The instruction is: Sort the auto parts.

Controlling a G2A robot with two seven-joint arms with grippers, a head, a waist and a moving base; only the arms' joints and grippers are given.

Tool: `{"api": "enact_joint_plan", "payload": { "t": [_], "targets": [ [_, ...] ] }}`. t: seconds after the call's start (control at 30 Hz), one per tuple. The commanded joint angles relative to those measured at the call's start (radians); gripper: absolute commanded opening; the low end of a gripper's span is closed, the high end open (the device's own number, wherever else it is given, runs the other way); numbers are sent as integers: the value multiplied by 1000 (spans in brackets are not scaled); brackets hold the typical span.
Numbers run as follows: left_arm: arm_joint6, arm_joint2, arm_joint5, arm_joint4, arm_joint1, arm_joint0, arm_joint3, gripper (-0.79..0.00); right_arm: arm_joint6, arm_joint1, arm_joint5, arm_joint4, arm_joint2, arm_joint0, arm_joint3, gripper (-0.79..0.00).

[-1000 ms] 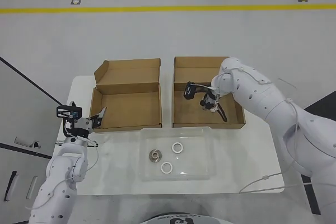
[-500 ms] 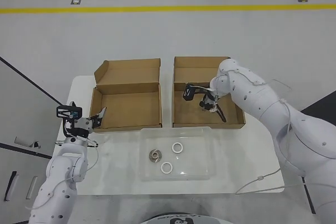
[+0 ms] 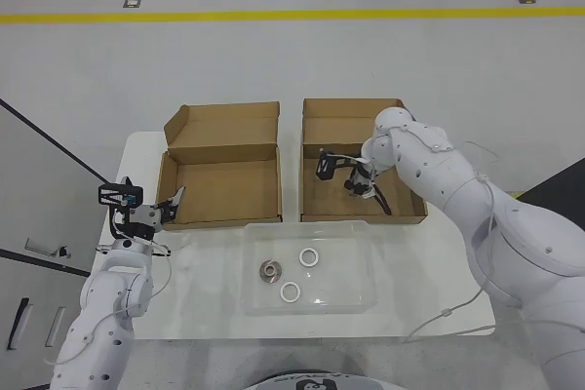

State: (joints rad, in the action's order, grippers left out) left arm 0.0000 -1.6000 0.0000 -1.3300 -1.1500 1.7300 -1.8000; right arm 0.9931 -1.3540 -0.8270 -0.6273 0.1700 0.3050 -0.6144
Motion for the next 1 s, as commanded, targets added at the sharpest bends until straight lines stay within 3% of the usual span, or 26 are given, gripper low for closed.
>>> {"api": "enact_joint_plan", "payload": {
  "t": [0.0, 0.23, 0.3, 0.5, 0.77, 0.8, 0.87, 0.97],
  "targets": [
    [0, 0, 0, 0, 0, 0, 0, 0, -4, -4, -4, -7, 0, 2, 6, -785],
    [0, 0, 0, 0, 0, 0, 0, 0, -20, -22, -20, -34, 0, 5, 32, -785],
    [0, 0, 0, 0, 0, 0, 0, 0, -25, -27, -25, -38, 0, 5, 41, -754],
    [0, 0, 0, 0, 0, 0, 0, 0, -41, -40, -41, -52, 0, 2, 68, -523],
    [0, 0, 0, 0, 0, 0, 0, 0, -62, -51, -62, -59, 0, -11, 97, -422],
    [0, 0, 0, 0, 0, 0, 0, 0, -67, -51, -67, -57, 0, -16, 100, -394],
    [0, 0, 0, 0, 0, 0, 0, 0, -78, -50, -78, -55, 0, -27, 103, -246],
    [0, 0, 0, 0, 0, 0, 0, 0, -94, -45, -94, -50, 0, -43, 103, -209]
  ]
}}
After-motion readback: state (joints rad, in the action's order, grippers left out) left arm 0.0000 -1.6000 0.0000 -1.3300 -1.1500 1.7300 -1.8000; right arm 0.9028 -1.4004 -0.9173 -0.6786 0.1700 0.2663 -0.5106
